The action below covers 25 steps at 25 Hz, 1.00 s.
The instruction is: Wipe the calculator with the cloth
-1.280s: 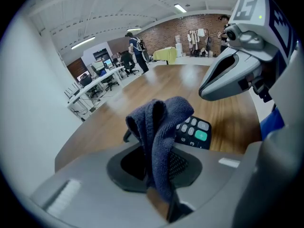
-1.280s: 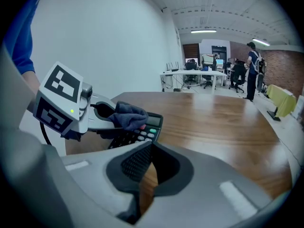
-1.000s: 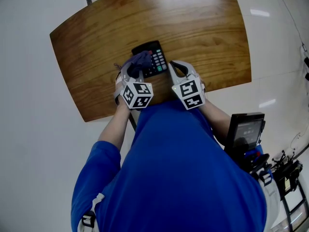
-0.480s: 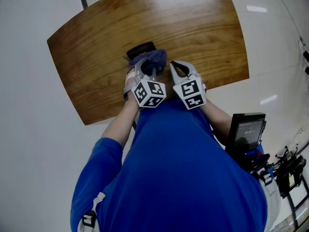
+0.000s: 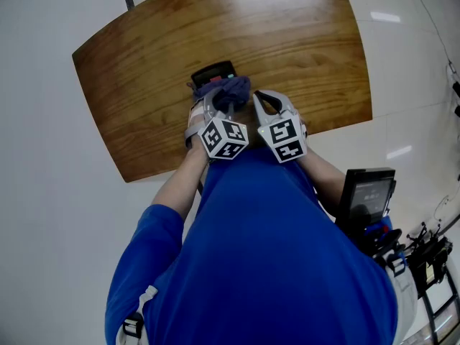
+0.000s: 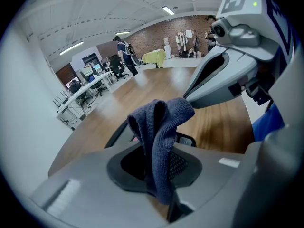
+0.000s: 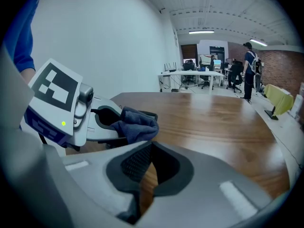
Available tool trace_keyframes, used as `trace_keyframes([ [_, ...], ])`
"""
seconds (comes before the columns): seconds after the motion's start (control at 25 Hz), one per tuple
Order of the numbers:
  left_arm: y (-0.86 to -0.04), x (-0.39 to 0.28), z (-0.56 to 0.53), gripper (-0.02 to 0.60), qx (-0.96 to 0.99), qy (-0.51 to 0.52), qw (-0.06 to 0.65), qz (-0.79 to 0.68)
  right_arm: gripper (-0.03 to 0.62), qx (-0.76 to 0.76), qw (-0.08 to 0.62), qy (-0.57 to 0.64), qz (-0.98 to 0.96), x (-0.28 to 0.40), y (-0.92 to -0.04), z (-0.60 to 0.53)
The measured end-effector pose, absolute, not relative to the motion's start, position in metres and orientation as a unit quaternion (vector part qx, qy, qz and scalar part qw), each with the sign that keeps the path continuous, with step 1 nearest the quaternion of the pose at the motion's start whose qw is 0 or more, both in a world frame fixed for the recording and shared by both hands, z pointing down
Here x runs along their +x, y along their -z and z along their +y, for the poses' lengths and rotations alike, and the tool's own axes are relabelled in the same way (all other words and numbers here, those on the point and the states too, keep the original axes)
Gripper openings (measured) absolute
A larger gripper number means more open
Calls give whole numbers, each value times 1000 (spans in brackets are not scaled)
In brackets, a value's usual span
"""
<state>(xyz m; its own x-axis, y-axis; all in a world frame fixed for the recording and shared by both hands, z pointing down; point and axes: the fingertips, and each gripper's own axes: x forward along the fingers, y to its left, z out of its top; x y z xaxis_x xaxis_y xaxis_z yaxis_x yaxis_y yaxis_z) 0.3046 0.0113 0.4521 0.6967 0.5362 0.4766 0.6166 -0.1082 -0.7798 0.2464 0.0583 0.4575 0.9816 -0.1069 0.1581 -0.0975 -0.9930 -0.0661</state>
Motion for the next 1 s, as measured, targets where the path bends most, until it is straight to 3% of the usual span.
trace_keyframes([
  [0.56,-443,324,-48,64,-778,66,525,-340,3,-995,22,76,66,251,-448,47],
  [1.0,-453,305,2,64,-732,31,561,-385,3,-995,50,80,30,248,-459,73],
])
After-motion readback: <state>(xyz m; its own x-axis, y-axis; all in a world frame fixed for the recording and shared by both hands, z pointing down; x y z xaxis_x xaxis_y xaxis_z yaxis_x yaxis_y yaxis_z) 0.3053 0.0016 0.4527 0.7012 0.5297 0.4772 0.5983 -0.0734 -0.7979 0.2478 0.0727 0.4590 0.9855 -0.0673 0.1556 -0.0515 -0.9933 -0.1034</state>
